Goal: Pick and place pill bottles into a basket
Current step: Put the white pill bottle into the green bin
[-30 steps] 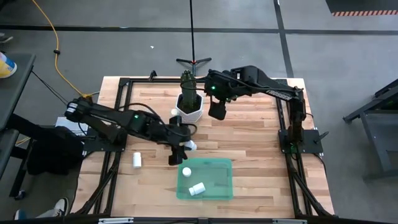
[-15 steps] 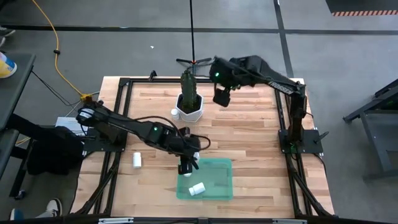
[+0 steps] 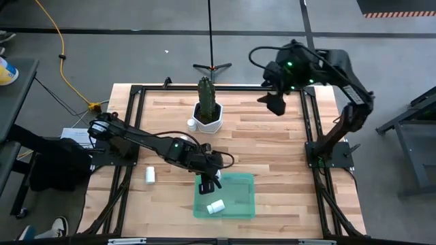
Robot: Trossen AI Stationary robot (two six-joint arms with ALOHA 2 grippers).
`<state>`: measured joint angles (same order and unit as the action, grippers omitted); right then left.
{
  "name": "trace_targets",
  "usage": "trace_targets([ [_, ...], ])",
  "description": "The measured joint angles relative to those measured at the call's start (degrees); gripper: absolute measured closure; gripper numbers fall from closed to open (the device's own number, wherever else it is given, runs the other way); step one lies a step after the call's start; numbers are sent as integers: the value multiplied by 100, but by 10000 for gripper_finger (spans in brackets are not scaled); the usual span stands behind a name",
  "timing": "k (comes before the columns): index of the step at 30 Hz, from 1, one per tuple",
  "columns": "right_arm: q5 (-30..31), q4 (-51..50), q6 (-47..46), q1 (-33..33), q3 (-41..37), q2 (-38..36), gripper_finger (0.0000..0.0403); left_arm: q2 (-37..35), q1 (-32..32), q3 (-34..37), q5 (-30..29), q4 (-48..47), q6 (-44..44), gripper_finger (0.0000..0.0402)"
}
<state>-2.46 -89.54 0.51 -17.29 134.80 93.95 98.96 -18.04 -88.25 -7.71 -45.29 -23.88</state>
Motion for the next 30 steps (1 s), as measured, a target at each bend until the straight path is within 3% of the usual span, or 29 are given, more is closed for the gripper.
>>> trace_targets([
  [6,56,57,5,330,-42,-313,123,326,0,2,208,67,47,209],
  [9,55,160,0,461,-427,-527,123,393,2,3,333,55,92,209],
  [12,47,583,-62,596,-1267,-892,123,453,2,12,392,15,94,209],
  [22,-240,3387,-941,803,-4801,-2879,123,593,2,1,575,157,104,209],
  [30,-234,4472,-1712,812,-6086,-3831,123,782,2,-9,676,277,118,209],
])
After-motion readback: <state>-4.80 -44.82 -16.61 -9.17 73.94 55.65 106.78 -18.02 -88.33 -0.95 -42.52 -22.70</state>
